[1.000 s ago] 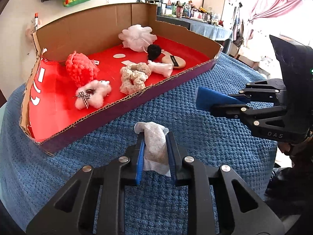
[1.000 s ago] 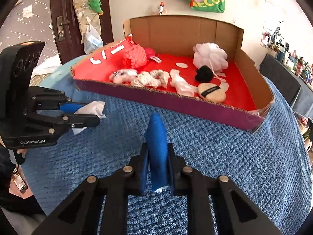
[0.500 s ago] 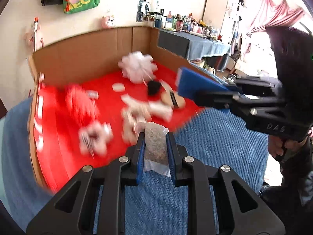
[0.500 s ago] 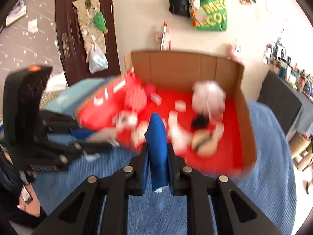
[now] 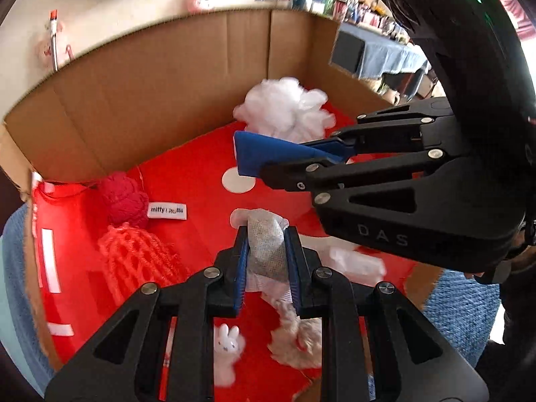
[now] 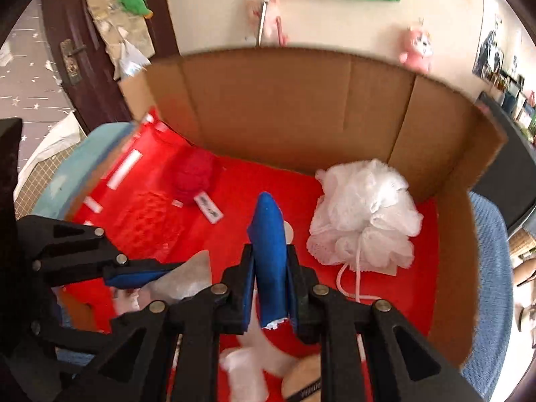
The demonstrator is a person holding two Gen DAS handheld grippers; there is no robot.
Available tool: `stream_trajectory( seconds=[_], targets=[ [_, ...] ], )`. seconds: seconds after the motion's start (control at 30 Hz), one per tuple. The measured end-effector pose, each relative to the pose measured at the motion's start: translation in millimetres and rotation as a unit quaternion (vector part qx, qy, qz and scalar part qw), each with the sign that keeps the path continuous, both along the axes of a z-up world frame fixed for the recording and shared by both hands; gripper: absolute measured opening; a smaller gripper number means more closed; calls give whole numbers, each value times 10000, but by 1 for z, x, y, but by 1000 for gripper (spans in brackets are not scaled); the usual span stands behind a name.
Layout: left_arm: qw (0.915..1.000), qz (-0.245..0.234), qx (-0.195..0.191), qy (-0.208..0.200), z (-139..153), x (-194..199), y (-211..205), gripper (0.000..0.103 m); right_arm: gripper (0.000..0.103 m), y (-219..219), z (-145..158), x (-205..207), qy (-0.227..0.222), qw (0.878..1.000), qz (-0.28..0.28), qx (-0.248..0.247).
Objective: Organize soft objects
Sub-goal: 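Carry the tissue packet and blue cloth with both tools into the box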
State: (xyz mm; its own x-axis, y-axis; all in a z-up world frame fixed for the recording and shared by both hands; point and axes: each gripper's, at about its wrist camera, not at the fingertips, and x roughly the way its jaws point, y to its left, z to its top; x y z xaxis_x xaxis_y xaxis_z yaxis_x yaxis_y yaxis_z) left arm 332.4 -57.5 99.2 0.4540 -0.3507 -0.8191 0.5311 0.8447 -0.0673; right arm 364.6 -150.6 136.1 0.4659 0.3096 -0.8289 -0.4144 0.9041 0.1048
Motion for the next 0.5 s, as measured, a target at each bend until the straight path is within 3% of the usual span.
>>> stream_trajectory(
  seconds=[0.5],
  targets=[
    [9992, 344, 148, 115, -25, 27, -5, 20, 19, 6, -27, 23, 428, 9990, 13, -114]
  ],
)
